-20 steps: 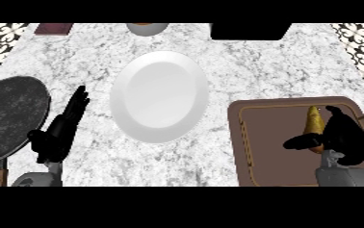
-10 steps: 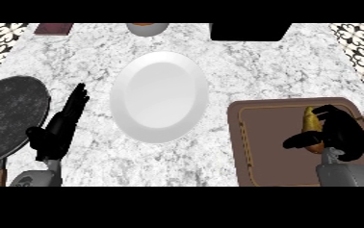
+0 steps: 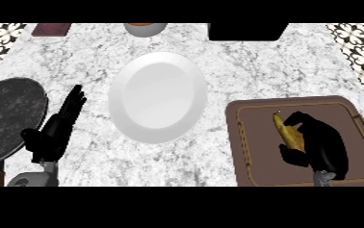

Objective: Pick the pear from the tray and place it in the plate

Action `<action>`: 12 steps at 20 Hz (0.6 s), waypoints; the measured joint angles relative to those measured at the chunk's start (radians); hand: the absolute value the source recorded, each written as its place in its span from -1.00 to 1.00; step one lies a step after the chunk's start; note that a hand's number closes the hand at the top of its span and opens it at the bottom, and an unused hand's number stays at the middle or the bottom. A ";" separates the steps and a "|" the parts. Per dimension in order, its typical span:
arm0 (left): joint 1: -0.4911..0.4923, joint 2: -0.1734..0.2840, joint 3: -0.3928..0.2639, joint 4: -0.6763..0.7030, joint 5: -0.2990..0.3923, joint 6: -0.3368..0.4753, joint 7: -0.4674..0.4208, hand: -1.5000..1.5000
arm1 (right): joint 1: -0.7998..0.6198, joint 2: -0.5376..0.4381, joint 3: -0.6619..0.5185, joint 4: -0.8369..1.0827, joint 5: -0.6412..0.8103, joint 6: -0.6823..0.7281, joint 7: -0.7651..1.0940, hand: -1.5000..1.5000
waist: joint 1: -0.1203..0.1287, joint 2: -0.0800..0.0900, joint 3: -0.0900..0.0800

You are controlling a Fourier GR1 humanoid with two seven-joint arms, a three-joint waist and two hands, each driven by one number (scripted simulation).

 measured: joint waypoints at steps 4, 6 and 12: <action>0.006 0.000 0.006 0.011 -0.007 -0.004 -0.011 0.00 | 0.108 -0.012 0.070 -0.150 0.007 -0.017 -0.076 1.00 | -0.002 0.007 0.009; 0.014 -0.006 0.007 -0.019 -0.008 0.005 0.009 0.00 | 0.149 -0.021 0.094 -0.249 0.015 0.002 -0.075 1.00 | 0.000 0.009 0.012; -0.001 -0.011 0.018 -0.002 -0.014 -0.009 0.011 0.00 | 0.178 -0.019 0.152 -0.489 0.073 0.059 -0.028 1.00 | 0.004 0.012 0.015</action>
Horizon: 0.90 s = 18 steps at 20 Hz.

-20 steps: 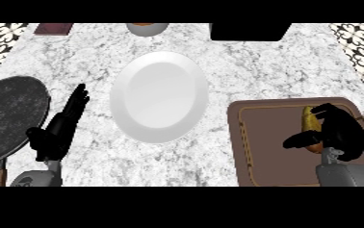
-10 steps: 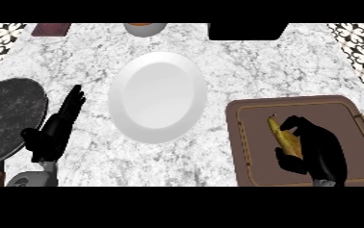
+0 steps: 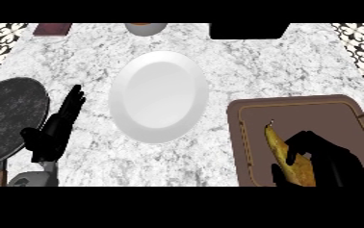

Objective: Pick the pear from the tray and place it in the plate

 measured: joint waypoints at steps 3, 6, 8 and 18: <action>0.004 -0.001 -0.001 -0.008 -0.005 -0.004 0.005 0.00 | -0.040 0.024 0.025 -0.080 0.055 0.000 0.032 1.00 | 0.003 0.000 0.000; -0.003 -0.014 -0.007 -0.010 -0.017 0.002 0.014 0.00 | -0.070 0.047 0.061 -0.136 0.114 -0.001 0.053 1.00 | 0.004 0.001 0.000; -0.004 -0.023 -0.009 -0.024 -0.022 0.002 0.024 0.00 | -0.122 0.071 0.073 -0.156 0.122 0.040 0.076 1.00 | 0.007 0.002 0.001; -0.005 -0.035 0.015 -0.003 -0.047 -0.015 -0.004 0.00 | -0.493 0.255 0.118 0.031 0.157 0.173 0.204 1.00 | 0.014 0.004 0.001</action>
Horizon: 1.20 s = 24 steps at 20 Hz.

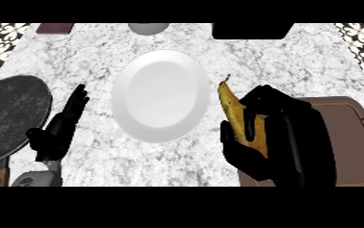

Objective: Pick the pear from the tray and place it in the plate

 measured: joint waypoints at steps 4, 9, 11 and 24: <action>-0.004 -0.008 -0.001 -0.018 -0.001 -0.007 0.017 0.00 | -0.134 0.031 0.022 0.146 -0.053 -0.032 0.060 1.00 | 0.005 0.001 0.000; -0.003 -0.004 0.008 -0.016 0.000 -0.024 0.015 0.00 | -0.273 0.044 0.068 0.379 -0.140 -0.173 0.103 1.00 | 0.010 0.002 0.000; -0.012 -0.027 -0.003 0.001 -0.021 -0.005 0.005 0.00 | -0.328 0.046 0.085 0.473 -0.167 -0.237 0.106 1.00 | 0.010 0.002 0.000; -0.052 -0.022 0.011 0.033 -0.025 -0.032 0.007 0.00 | -0.621 0.048 0.206 1.010 -0.415 -0.725 0.181 -1.00 | 0.039 0.008 0.000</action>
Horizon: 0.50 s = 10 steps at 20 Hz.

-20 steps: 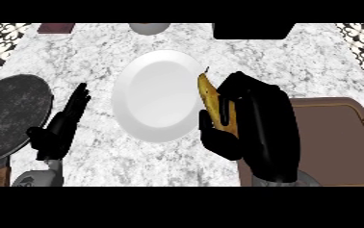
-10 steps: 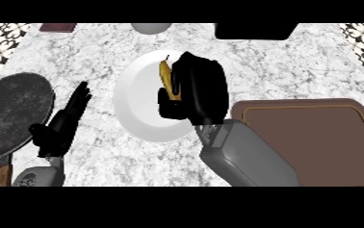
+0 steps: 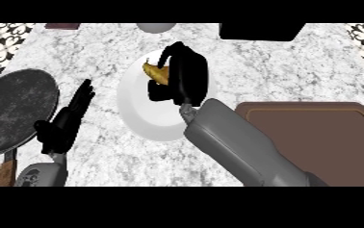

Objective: Pick the pear from the tray and place it in the plate

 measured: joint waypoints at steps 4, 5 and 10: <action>0.007 -0.012 -0.008 -0.020 -0.005 0.003 0.005 0.00 | -0.047 -0.001 0.016 0.129 -0.104 -0.078 -0.010 -1.00 | 0.004 0.001 0.000; 0.011 -0.014 -0.010 -0.024 -0.007 0.005 0.006 0.00 | -0.058 -0.001 0.013 0.154 -0.135 -0.100 -0.019 -1.00 | 0.007 0.002 0.000; 0.009 -0.010 -0.005 -0.025 -0.009 0.001 0.004 0.00 | -0.069 -0.002 0.002 0.180 -0.222 -0.245 -0.073 -1.00 | 0.004 0.002 0.001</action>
